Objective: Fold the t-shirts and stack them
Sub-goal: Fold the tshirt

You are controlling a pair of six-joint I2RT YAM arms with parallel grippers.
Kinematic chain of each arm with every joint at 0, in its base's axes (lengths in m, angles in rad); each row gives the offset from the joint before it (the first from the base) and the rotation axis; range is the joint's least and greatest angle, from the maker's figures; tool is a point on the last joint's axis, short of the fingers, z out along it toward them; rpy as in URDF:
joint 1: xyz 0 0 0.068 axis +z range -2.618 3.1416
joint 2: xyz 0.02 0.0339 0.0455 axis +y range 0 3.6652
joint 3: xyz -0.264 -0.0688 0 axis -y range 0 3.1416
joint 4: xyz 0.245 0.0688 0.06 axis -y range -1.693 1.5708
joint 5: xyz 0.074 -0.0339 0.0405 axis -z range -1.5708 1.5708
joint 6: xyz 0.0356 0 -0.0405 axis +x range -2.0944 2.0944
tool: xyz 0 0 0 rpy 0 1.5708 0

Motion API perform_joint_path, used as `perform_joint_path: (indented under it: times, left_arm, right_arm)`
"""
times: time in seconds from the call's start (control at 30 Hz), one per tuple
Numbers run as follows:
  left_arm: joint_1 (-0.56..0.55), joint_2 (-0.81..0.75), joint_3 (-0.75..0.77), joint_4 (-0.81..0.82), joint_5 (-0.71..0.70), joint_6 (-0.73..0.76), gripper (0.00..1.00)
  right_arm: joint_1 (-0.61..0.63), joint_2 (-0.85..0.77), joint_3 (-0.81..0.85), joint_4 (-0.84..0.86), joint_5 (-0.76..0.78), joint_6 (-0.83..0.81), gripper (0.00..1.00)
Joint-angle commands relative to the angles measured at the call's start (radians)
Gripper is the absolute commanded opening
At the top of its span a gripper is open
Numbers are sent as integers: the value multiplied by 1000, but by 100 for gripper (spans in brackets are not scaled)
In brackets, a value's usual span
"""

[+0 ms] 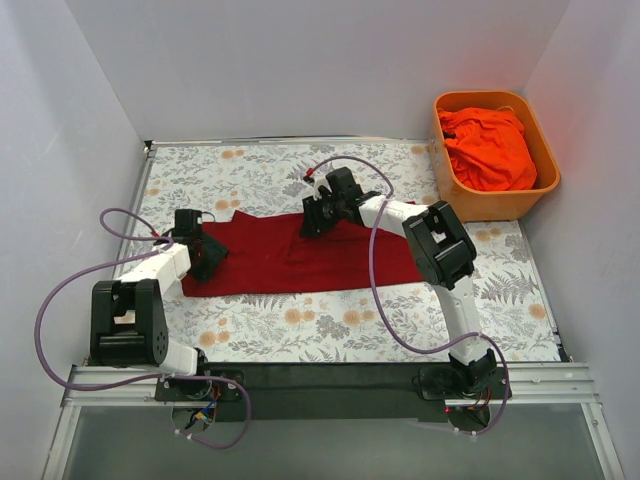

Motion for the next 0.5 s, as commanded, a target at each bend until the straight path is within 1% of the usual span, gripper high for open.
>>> perform_joint_path:
  times: [0.0, 0.2, 0.3, 0.33, 0.47]
  left_arm:
    - [57, -11, -19, -3, -33, -11, 54]
    - [77, -58, -16, -41, -67, 10, 54]
    - [77, -87, -2, -37, -44, 27, 57]
    - [73, -95, 4, -35, -27, 44, 59]
    - [75, -137, 42, -38, -10, 70, 63]
  right_arm:
    - [-64, -31, -68, 13, 25, 51, 35]
    - [-98, -86, -131, 23, 28, 43, 35]
    - [-96, -132, -139, 23, 9, 37, 36]
    - [-96, -159, -142, 23, 8, 37, 37]
    - [-96, -230, -169, 19, 43, 17, 39]
